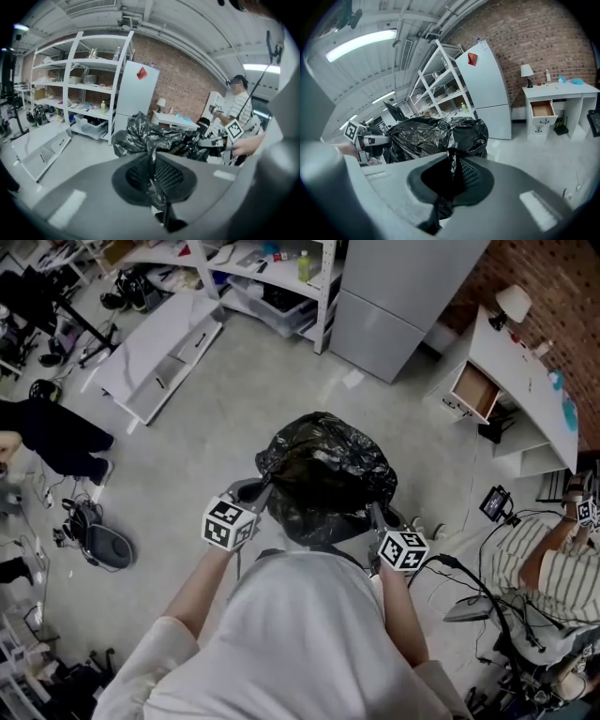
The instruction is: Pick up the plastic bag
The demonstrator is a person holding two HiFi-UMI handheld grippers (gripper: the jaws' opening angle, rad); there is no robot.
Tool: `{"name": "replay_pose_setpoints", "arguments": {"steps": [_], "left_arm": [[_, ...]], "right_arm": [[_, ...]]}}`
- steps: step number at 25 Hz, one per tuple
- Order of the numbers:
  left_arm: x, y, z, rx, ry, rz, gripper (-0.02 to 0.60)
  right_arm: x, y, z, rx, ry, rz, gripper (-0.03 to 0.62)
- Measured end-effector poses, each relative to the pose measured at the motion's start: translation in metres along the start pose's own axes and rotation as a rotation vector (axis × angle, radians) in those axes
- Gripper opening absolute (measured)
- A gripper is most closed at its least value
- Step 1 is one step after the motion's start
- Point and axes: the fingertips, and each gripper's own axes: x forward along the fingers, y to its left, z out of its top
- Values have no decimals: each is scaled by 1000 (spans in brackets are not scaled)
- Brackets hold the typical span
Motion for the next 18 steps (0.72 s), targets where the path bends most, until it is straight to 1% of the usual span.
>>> {"name": "replay_pose_setpoints", "arguments": {"steps": [3,6,9,12,14,18], "left_arm": [[-23,1,-7,18,-9,-17,5],[-46,2,-15,30,-18,-29,5],[-66,0,-20,53,-30,-40,5],[-76,0,-29,82,-37,-38,5],[-78,1,-35,97,-33,-36,5],[-86,-5,-43,95,-29,-29,5]], "right_arm": [[-7,27,-11,-21,-5,-20,2],[-15,56,-18,-46,-20,-17,2],[-23,79,-24,-119,-24,-10,3],[-33,89,-33,-181,-11,-20,2],[-38,94,-36,-195,-17,-18,3],[-51,97,-46,-210,-15,-19,3]]}}
